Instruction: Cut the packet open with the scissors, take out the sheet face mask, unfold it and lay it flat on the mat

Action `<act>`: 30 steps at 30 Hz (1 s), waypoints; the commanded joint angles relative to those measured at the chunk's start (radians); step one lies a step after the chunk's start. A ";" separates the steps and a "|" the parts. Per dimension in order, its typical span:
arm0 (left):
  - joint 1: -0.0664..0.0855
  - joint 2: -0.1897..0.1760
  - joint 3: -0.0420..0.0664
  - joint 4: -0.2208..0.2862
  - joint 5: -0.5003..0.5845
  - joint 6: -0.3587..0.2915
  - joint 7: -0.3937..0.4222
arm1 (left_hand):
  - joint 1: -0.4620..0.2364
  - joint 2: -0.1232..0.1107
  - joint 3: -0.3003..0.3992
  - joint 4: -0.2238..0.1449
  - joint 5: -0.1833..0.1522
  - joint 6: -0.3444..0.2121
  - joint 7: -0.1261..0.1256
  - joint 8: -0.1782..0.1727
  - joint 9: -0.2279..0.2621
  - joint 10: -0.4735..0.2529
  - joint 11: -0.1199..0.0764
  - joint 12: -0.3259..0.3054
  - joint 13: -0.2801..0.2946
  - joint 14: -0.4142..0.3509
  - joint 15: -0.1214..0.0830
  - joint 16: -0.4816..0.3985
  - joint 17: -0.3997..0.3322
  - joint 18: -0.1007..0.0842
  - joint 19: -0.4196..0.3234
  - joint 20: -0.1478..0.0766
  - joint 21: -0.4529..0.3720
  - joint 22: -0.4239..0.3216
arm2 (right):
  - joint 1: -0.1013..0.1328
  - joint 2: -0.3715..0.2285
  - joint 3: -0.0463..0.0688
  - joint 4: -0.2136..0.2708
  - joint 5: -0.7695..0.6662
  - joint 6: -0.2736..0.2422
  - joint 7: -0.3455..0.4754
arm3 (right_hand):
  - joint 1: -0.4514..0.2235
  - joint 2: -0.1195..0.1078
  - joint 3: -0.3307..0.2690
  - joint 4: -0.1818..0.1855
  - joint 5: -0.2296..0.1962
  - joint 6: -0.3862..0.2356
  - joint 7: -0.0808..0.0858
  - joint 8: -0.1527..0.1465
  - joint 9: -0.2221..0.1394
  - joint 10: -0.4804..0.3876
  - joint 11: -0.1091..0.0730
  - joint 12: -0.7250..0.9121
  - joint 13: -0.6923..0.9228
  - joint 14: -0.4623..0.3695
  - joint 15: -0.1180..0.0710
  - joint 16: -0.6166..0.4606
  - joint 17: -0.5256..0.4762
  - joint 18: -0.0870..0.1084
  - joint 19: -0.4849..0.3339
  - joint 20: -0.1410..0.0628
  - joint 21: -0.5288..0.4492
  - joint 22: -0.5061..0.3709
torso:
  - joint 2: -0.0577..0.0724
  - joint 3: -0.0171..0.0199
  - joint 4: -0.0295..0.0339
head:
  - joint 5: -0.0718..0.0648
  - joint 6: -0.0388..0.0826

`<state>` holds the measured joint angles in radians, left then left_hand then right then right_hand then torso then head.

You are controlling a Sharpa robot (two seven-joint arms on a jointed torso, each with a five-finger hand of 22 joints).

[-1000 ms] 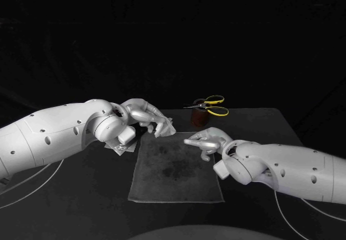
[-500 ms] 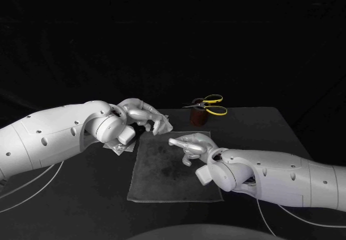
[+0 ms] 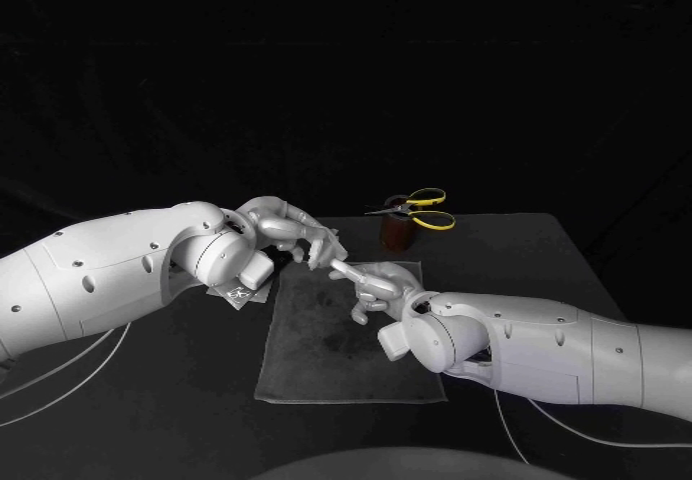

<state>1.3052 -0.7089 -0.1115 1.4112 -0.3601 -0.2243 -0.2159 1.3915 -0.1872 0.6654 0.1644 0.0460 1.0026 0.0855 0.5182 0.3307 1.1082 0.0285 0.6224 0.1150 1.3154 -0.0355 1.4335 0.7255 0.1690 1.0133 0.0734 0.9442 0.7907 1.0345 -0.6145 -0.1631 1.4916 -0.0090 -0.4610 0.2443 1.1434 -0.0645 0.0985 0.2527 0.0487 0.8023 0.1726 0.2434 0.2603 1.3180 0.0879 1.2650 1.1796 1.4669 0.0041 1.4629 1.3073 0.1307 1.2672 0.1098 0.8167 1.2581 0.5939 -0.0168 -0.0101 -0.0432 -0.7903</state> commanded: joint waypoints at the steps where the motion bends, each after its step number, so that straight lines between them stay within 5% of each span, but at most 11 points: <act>1: 0.000 -0.002 0.001 0.011 0.021 -0.007 0.005 | -0.005 0.002 0.007 0.000 0.003 0.007 -0.002 0.003 0.034 0.003 -0.005 0.003 0.001 0.005 -0.001 0.002 -0.001 0.009 0.006 0.001 0.002 -0.001 | 0.000 0.014 0.004 -0.023 0.046 0.055 0.010 | -0.014 0.006 -0.034 0.028 -0.001 -0.021 0.005 -0.006 -0.003 -0.015 0.003 -0.010 -0.008 0.041 0.010 -0.006 0.027 0.007 -0.011 0.004 -0.011 -0.002 | 0.000 0.0004 -0.0004 | -0.002 0.001; 20: -0.001 -0.006 0.001 0.046 0.047 0.004 0.014 | -0.006 0.001 0.010 -0.002 0.003 0.007 -0.003 0.004 0.035 0.003 -0.005 0.004 0.001 0.005 -0.001 0.001 -0.001 0.009 0.005 0.001 0.001 -0.003 | 0.000 0.065 0.019 -0.091 0.057 0.088 0.006 | -0.020 0.042 -0.111 0.036 -0.001 -0.056 0.016 0.010 -0.005 -0.044 0.014 -0.013 -0.023 0.029 0.021 -0.011 0.011 0.015 -0.036 0.016 -0.045 -0.011 | 0.000 0.0003 -0.0001 | -0.005 -0.001; 26: -0.002 -0.008 0.001 0.051 0.051 0.005 0.015 | -0.008 0.000 0.014 -0.004 0.003 0.007 -0.002 0.004 0.036 0.003 -0.005 0.004 0.001 0.005 -0.001 0.000 -0.004 0.009 0.006 0.001 0.001 -0.003 | 0.000 0.068 0.022 -0.102 0.059 0.067 0.018 | 0.071 0.096 -0.118 0.013 -0.001 -0.022 0.008 0.055 0.007 -0.032 0.007 0.009 -0.009 0.032 0.017 -0.004 0.019 0.015 -0.031 0.015 -0.033 -0.003 | 0.000 0.0003 -0.0008 | -0.004 -0.004; 30: -0.002 -0.009 0.001 0.054 0.053 0.004 0.015 | -0.008 0.000 0.014 -0.004 0.003 0.007 -0.002 0.004 0.036 0.003 -0.005 0.004 0.001 0.005 -0.001 0.000 -0.004 0.009 0.006 0.001 0.001 -0.003 | 0.001 0.069 0.023 -0.107 0.060 0.056 0.025 | 0.181 0.151 -0.071 -0.046 0.001 0.025 -0.010 0.096 0.018 -0.018 -0.010 0.023 0.003 0.035 0.003 -0.001 0.024 0.014 -0.024 0.005 -0.023 0.002 | 0.000 0.0005 -0.0006 | -0.004 -0.003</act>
<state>1.3031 -0.7190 -0.1116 1.4618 -0.3200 -0.2277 -0.2138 1.3812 -0.1979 0.6752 0.1601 0.0455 1.0022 0.0857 0.5191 0.3332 1.1080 0.0288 0.6217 0.1176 1.3152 -0.0353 1.4326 0.7222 0.1615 1.0131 0.0735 0.9438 0.7878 1.0349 -0.5471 -0.1409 1.3855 0.0457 -0.4010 0.2494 1.3077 0.0814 0.0245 0.2168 0.0486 0.8207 0.1627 0.3348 0.2768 1.2991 0.0855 1.2838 1.1804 1.4613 0.0152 1.4550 1.3076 0.1385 1.2432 0.1195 0.7906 1.2588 0.5937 -0.0163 -0.0105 -0.0466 -0.7939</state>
